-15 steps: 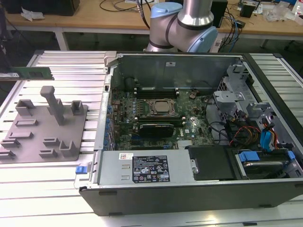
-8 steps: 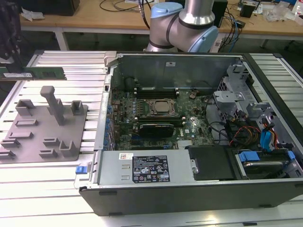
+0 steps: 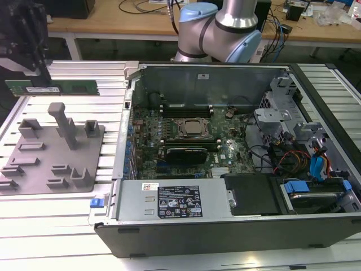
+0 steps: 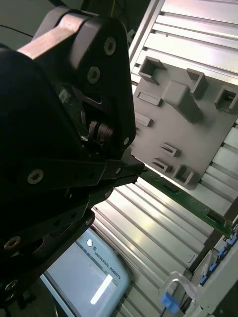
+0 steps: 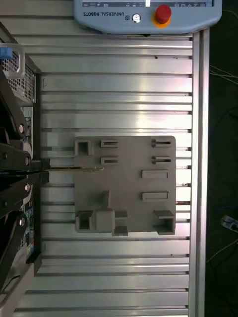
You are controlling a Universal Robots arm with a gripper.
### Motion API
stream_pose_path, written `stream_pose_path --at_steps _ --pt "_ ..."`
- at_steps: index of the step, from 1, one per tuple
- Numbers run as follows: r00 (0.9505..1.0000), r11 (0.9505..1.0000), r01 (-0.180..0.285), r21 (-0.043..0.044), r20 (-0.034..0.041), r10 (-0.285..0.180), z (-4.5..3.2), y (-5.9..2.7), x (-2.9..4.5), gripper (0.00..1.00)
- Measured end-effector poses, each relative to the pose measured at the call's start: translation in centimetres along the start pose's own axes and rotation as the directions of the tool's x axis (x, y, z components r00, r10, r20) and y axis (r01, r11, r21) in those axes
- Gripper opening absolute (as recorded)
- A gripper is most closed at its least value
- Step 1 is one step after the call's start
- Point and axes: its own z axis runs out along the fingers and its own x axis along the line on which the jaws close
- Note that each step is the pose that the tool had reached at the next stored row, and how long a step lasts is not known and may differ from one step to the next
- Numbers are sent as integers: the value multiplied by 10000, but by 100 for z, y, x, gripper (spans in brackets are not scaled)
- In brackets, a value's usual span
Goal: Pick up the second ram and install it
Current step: 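Pick up the second ram and move it above second insertion slot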
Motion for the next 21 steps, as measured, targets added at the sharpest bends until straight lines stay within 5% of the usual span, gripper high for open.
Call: stream_pose_path --at_steps 4,21 --pt "10000 10000 0 1 1 0 -4 -123 1 9" --pt "10000 10000 0 2 1 0 -39 -917 3 9"
